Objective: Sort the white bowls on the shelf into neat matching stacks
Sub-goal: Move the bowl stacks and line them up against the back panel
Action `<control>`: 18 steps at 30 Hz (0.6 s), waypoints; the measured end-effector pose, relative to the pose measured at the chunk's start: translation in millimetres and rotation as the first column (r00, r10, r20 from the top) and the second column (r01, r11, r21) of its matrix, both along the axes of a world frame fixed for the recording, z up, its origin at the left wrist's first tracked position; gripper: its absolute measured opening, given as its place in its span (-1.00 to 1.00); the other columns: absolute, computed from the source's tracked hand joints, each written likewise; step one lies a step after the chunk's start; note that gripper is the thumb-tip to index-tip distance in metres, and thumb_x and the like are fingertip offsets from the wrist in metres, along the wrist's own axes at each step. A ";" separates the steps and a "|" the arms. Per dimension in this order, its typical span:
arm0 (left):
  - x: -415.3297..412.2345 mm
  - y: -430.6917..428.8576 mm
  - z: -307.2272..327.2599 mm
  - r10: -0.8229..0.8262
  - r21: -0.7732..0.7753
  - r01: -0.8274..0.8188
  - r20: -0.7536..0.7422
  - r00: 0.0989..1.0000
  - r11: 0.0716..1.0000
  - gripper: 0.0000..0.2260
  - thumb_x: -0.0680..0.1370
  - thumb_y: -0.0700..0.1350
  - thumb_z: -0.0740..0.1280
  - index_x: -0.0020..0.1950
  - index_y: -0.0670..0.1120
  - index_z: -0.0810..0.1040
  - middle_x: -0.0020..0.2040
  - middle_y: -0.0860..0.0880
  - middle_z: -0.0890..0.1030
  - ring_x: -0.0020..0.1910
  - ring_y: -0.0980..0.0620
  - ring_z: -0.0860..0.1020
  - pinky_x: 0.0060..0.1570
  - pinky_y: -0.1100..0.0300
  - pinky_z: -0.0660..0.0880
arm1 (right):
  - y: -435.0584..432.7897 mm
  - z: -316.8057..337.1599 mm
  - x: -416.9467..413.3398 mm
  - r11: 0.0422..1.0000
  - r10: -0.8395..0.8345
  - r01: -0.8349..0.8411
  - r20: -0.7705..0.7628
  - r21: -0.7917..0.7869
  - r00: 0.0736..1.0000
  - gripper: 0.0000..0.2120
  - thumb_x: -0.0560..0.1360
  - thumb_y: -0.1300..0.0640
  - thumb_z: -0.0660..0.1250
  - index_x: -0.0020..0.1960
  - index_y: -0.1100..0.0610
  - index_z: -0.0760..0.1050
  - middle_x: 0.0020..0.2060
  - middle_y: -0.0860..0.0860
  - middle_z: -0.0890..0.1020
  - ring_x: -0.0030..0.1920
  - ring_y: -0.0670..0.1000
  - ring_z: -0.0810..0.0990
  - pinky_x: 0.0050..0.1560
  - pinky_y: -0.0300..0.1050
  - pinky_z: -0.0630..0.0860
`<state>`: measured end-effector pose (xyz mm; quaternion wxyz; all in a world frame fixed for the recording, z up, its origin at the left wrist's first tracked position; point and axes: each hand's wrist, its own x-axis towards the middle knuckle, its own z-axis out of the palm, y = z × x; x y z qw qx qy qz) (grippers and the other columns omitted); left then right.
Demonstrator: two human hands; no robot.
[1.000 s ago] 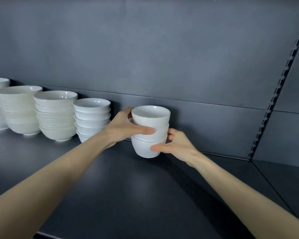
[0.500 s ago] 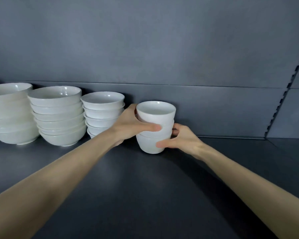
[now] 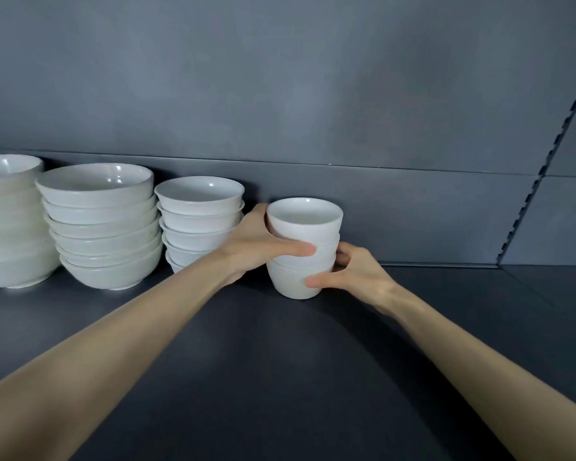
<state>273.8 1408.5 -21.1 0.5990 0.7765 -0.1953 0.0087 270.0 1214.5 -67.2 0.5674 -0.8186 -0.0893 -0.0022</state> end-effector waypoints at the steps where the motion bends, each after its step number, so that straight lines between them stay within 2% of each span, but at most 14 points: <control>1: 0.9 -0.1 -0.1 -0.011 -0.002 0.011 -0.002 1.000 1.000 -0.60 0.34 -0.28 0.55 -0.09 0.11 0.44 -0.28 0.29 0.64 -0.28 0.47 0.54 -0.31 0.53 0.45 | 0.4 -0.3 1.3 1.000 0.001 -0.001 -0.001 0.000 1.000 -0.41 0.25 0.24 0.59 0.25 0.11 0.50 0.05 -0.03 0.68 0.06 -0.08 0.65 0.09 -0.16 0.58; 3: 2.7 -0.6 -0.8 -0.015 -0.015 0.015 -0.005 1.000 1.000 -0.60 0.34 -0.29 0.54 -0.09 0.11 0.44 -0.26 0.29 0.64 -0.27 0.47 0.55 -0.29 0.53 0.46 | 1.0 -1.9 3.4 1.000 -0.002 0.002 -0.002 0.005 1.000 -0.40 0.25 0.24 0.59 0.25 0.11 0.49 0.05 -0.03 0.68 0.06 -0.08 0.65 0.08 -0.17 0.58; 5: 4.5 0.3 -2.3 -0.005 -0.040 0.005 -0.014 1.000 0.999 -0.57 0.33 -0.27 0.55 -0.03 0.11 0.45 -0.12 0.22 0.63 -0.21 0.44 0.57 -0.23 0.50 0.49 | 2.0 -3.1 4.4 1.000 -0.003 0.003 0.001 0.012 1.000 -0.40 0.26 0.23 0.59 0.26 0.10 0.48 0.06 -0.03 0.67 0.06 -0.07 0.65 0.07 -0.18 0.58; 9: 5.6 -0.5 -8.1 0.016 -0.061 -0.018 -0.033 0.999 0.998 -0.43 0.30 -0.16 0.59 0.21 0.04 0.43 0.07 0.15 0.62 0.03 0.29 0.58 -0.05 0.37 0.51 | 2.1 -4.8 6.0 1.000 0.001 -0.001 0.001 0.001 1.000 -0.36 0.27 0.20 0.59 0.30 0.10 0.44 0.09 -0.05 0.65 0.09 -0.06 0.63 0.13 -0.14 0.56; 13: 6.3 -1.5 -8.4 0.086 -0.096 -0.085 0.003 0.996 0.992 -0.45 0.32 -0.07 0.57 0.24 -0.01 0.43 0.08 0.14 0.61 0.02 0.28 0.58 -0.07 0.39 0.50 | 4.0 -7.7 6.9 1.000 -0.028 0.028 0.009 -0.002 1.000 -0.30 0.25 0.17 0.61 0.32 0.10 0.40 0.10 -0.05 0.64 0.10 -0.05 0.62 0.15 -0.11 0.56; 18: 9.3 -1.8 -10.3 0.113 -0.105 -0.107 0.052 0.992 0.989 -0.53 0.34 -0.11 0.56 0.17 -0.07 0.47 0.03 0.09 0.63 -0.07 0.27 0.60 -0.10 0.37 0.53 | 6.1 -7.6 6.8 0.999 -0.045 0.045 0.007 0.017 0.999 -0.29 0.26 0.17 0.61 0.32 0.10 0.37 0.10 -0.05 0.63 0.10 -0.04 0.61 0.11 -0.15 0.55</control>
